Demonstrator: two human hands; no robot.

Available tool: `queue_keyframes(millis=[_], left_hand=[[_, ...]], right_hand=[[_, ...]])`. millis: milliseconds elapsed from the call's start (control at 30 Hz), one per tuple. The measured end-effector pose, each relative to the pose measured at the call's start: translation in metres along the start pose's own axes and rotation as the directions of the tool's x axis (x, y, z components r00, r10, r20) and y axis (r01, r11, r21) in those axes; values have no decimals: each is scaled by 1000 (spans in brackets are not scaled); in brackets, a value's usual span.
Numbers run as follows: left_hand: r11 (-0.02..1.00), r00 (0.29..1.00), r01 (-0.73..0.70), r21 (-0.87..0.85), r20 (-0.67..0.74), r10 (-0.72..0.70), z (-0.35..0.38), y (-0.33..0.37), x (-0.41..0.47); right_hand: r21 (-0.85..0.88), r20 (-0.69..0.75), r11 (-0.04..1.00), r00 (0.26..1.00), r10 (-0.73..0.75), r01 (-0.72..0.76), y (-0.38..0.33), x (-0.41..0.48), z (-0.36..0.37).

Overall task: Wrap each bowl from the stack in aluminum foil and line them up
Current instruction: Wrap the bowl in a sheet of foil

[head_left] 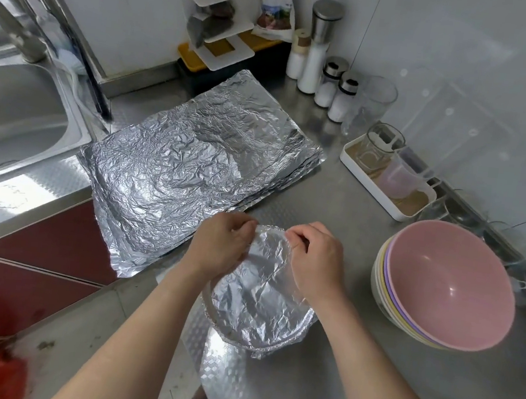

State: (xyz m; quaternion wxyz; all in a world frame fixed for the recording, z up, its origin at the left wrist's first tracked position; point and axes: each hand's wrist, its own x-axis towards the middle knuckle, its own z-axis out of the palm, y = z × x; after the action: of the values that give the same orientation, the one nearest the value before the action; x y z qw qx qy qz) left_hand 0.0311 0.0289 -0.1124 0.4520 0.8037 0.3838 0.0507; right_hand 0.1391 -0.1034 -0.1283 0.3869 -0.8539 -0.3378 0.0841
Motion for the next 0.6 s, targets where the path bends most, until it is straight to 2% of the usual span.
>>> queue_keyframes(millis=[133,233,333,467,600], left_hand=[[995,980,-68,68,191,54,-4,5,7],[992,972,-99,80,223,79,-5,3,9],[994,972,-94,60,223,78,-6,-6,8],[992,978,-124,26,172,117,-10,-2,9],[983,931,-177,45,331,152,-6,16,20]], right_hand=[[-9,25,998,998,-59,59,0,6,3],[-13,82,996,993,-87,88,2,11,4],[12,226,994,968,-109,109,6,19,-1],[61,378,996,925,43,-72,22,32,-20],[267,496,919,859,128,-291,28,17,-29]])
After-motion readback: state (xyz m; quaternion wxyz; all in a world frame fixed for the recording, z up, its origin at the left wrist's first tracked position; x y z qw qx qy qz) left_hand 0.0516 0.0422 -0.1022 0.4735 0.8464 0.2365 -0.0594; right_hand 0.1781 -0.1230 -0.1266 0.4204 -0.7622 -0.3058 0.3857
